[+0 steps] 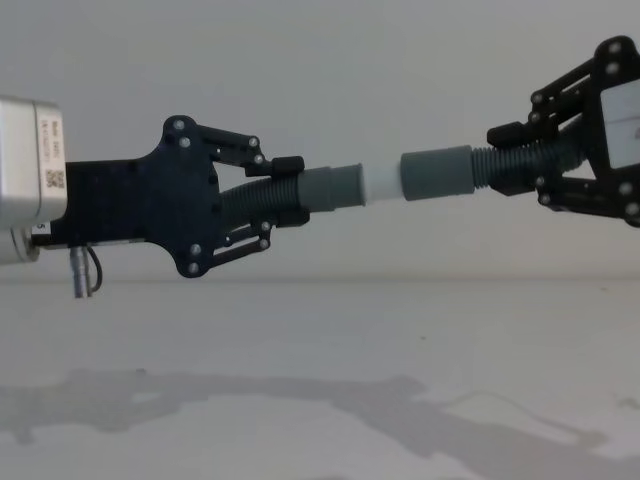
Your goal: Use both hands to pick up one end of the pipe from the table, align the ends, and insert them.
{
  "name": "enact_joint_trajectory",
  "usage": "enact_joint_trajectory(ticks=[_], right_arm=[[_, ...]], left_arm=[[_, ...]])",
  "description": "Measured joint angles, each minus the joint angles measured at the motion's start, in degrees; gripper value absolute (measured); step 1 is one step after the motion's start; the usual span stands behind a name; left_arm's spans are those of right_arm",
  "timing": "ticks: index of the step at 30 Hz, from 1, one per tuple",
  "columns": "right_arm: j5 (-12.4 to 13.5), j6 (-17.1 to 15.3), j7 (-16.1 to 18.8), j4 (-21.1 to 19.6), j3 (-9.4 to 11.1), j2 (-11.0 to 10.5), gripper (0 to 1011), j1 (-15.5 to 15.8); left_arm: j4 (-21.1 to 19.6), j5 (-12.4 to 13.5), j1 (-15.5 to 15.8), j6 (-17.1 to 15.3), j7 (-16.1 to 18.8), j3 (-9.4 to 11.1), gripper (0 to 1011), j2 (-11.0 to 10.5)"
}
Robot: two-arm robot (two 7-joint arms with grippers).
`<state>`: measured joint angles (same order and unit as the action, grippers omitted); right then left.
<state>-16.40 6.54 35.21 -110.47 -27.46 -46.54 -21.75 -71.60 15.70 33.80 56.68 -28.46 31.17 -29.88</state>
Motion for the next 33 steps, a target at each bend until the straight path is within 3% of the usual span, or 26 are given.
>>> enact_joint_trajectory(ticks=[33], right_arm=[[0.39,-0.15,0.33,0.5,-0.51,0.16,262,-0.5]], left_arm=[[0.0,0.0,0.0,0.0,0.0,-0.02,330,-0.01]])
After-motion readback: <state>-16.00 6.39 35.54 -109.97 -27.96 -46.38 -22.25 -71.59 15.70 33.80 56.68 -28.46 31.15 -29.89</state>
